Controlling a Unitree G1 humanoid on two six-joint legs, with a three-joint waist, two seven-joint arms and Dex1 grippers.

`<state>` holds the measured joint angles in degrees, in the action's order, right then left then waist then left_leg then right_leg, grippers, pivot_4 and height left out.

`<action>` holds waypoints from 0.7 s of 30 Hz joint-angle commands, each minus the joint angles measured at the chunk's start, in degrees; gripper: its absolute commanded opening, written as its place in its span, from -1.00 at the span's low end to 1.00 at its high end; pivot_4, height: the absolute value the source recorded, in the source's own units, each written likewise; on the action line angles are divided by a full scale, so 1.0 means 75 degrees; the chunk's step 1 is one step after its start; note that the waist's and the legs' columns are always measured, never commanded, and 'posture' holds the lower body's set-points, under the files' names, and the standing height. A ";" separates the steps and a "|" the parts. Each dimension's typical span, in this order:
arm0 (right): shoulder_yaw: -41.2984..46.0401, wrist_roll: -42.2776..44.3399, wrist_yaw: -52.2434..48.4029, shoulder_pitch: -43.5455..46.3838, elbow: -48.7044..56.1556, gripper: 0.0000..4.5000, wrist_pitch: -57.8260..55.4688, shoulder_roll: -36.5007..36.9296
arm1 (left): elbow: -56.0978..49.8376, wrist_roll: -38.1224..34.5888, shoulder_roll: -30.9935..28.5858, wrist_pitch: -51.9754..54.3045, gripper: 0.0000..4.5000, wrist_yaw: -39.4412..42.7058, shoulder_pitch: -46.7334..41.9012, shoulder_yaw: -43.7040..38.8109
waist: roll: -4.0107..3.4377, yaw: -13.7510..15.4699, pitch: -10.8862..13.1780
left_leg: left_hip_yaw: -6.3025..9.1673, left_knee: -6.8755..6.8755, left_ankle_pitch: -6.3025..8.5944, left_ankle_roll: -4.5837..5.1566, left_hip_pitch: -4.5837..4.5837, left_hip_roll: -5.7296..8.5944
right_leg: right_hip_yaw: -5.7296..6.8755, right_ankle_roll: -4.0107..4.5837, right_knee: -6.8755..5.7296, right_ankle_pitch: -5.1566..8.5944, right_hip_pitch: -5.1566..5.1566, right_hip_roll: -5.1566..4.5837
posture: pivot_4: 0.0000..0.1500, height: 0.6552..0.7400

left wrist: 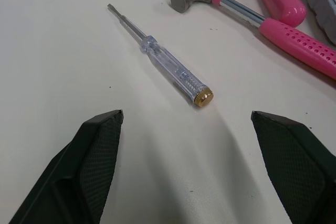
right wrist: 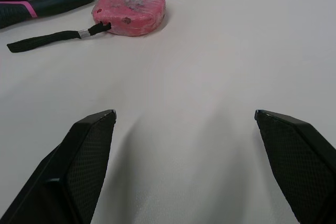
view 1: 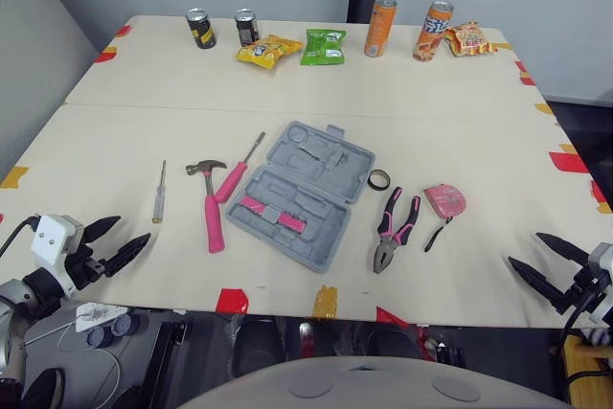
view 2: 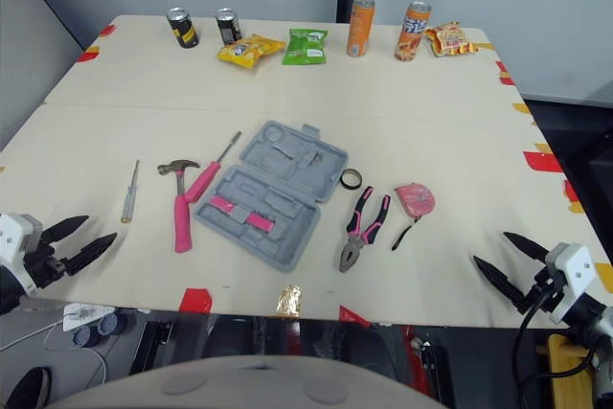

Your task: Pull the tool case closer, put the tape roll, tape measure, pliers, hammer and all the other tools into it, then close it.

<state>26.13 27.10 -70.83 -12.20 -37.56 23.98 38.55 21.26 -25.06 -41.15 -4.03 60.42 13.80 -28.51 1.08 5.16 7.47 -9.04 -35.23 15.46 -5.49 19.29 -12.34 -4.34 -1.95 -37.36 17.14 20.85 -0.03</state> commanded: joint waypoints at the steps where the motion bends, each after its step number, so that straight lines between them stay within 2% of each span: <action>1: 0.0207 0.0134 -0.0081 -0.0110 0.0168 1.00 0.0105 0.0022 | 0.0127 -0.0023 -0.0117 -0.0178 0.83 0.0017 -0.0035 -0.0160 | 0.0000 0.0001 0.0000 | 0.0000 0.0000 0.0000 0.0000 0.0000 0.0000 | 0.0000 0.0000 0.0000 0.0000 0.0000 0.0000 | 1.00 0.96; 14: 0.0149 0.0113 -0.0171 -0.0134 0.0098 1.00 0.0260 -0.0110 | 0.0378 -0.0077 -0.0164 -0.0241 0.83 0.0036 -0.0076 -0.0273 | -0.0001 -0.0005 -0.0001 | 0.0010 -0.0001 0.0000 0.0001 0.0002 0.0002 | 0.0008 0.0002 0.0001 0.0001 -0.0002 -0.0004 | 1.00 0.96; 17: 0.0094 0.0153 -0.0113 -0.0201 0.0466 1.00 0.0113 -0.0182 | 0.0318 -0.0267 -0.0232 0.0023 0.83 0.0220 -0.0035 -0.0326 | -0.0001 -0.0003 -0.0001 | 0.0012 -0.0001 0.0000 0.0002 0.0002 0.0002 | 0.0011 0.0002 0.0002 0.0001 -0.0002 -0.0004 | 1.00 0.96; 21: -0.0140 0.0051 0.0065 -0.0413 0.1448 1.00 -0.0393 -0.0197 | -0.0489 -0.0872 -0.0375 0.0888 0.83 0.0769 0.0177 -0.0347 | -0.0002 0.0001 0.0000 | 0.0018 -0.0001 -0.0001 0.0001 0.0000 0.0002 | 0.0011 0.0002 0.0002 0.0001 -0.0002 -0.0004 | 1.00 0.96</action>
<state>25.57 27.14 -70.98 -14.76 -30.33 22.24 36.68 21.26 -29.30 -42.52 0.75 64.64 14.90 -29.30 1.06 5.17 7.47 -8.88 -35.23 15.46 -5.49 19.28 -12.32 -4.25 -1.94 -37.34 17.15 20.83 -0.08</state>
